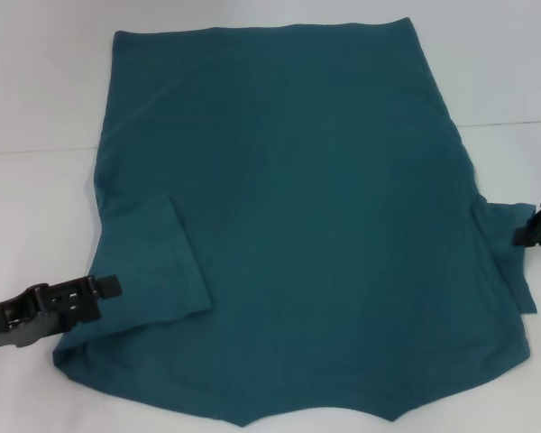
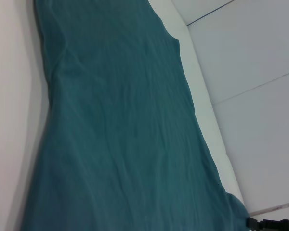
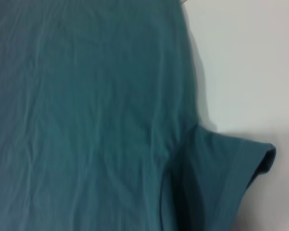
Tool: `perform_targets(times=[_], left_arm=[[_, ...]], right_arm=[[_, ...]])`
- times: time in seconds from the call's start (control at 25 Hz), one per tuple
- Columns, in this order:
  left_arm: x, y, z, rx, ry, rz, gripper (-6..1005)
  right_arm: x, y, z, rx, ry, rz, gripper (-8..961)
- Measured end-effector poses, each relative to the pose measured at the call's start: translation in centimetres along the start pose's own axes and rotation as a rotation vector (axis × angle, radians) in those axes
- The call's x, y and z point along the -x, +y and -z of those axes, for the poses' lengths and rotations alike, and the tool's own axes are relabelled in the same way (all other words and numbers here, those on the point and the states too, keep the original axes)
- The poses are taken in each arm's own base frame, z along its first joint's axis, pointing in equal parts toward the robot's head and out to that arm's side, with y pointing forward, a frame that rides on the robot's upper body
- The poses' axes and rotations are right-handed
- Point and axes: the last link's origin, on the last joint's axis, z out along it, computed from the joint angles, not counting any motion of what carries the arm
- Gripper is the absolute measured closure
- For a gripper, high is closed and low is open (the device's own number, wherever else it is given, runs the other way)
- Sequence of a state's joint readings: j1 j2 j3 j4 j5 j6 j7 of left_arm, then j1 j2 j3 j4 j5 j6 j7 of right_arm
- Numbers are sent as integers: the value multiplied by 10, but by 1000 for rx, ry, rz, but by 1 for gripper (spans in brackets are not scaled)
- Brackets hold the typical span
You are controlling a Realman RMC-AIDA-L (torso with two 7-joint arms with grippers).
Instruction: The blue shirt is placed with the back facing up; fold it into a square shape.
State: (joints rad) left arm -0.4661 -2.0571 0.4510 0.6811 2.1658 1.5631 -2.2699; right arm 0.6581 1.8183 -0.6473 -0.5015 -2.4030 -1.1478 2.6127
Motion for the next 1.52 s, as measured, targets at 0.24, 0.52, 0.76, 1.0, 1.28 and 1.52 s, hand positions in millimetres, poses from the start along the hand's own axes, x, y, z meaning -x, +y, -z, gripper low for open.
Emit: perform_targets(times=[0.24, 0.52, 0.76, 1.0, 1.28, 1.52], left_arm=[[1, -1, 1, 0, 0, 4, 215], [2, -1, 1, 2, -3, 7, 215], [1, -1, 1, -1, 0, 7, 216], [1, -1, 1, -2, 2, 7, 216], [2, -2, 0, -6, 6, 13, 216], [2, -2, -1, -5, 5, 15, 216]], right_arm=[[17, -6, 20, -43, -40, 18, 920], [32, 1, 37, -78, -35, 72, 916], [23, 4, 31, -126, 53, 119, 913], [17, -6, 35, -133, 61, 79, 831], [13, -12, 31, -132, 39, 29, 564], [5, -9, 13, -121, 42, 8, 491]])
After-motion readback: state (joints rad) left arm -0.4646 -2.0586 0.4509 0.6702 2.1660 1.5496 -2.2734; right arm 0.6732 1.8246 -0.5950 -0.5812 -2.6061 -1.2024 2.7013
